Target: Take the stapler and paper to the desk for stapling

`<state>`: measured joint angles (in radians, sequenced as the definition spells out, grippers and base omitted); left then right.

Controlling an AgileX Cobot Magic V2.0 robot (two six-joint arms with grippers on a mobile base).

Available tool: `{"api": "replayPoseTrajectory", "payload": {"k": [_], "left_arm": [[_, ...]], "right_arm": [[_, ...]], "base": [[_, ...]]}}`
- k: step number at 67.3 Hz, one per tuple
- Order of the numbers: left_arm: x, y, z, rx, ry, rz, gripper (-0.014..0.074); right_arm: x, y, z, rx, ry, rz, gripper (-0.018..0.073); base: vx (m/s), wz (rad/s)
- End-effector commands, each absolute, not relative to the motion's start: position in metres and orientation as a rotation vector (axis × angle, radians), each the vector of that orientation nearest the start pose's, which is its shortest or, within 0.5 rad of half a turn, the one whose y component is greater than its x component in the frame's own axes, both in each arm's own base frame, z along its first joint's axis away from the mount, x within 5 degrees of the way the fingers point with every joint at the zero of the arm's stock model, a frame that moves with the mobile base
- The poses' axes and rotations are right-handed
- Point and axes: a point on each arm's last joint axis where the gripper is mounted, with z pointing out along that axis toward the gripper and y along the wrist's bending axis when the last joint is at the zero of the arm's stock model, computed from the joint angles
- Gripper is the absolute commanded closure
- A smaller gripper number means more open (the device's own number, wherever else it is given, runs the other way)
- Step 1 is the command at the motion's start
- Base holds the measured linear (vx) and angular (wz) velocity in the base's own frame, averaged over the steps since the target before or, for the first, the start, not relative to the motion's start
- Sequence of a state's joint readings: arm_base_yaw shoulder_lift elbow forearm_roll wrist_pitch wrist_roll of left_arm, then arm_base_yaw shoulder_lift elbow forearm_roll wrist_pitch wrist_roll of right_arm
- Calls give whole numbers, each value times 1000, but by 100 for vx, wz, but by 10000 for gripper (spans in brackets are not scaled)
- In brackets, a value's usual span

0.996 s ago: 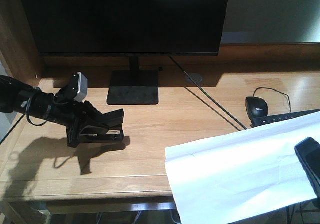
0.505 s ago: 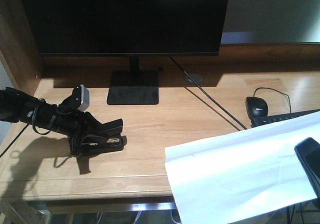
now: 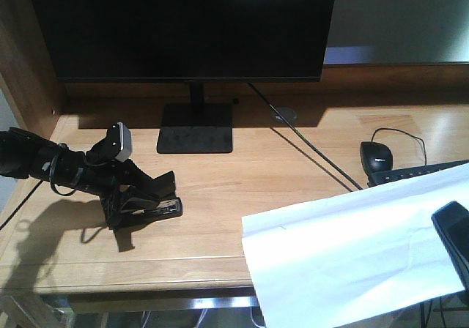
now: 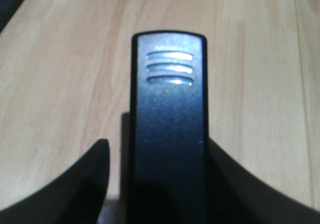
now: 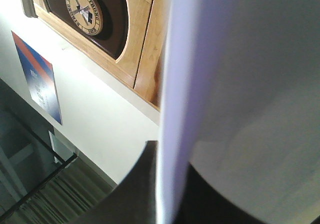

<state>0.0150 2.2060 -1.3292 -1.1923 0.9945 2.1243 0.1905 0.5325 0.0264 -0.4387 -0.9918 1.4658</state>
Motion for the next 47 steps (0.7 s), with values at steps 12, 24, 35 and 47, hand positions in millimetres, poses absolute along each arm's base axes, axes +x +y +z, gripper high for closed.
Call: {"api": "replayPoseTrajectory", "payload": {"k": [12, 24, 35, 47], "left_arm": [[405, -69, 184, 1389, 1686, -693, 164], [400, -68, 203, 1352, 1722, -695, 213], [398, -67, 199, 1381, 1772, -700, 385], [396, -72, 188, 1464, 1788, -690, 606]], "right_arm": [[76, 48, 250, 249, 1162, 1463, 565], [76, 48, 250, 249, 1162, 1463, 565], [76, 48, 250, 249, 1162, 1463, 565], [76, 48, 250, 249, 1162, 1463, 565]], "base": [[0, 0], [0, 0], [0, 0], [0, 0]]}}
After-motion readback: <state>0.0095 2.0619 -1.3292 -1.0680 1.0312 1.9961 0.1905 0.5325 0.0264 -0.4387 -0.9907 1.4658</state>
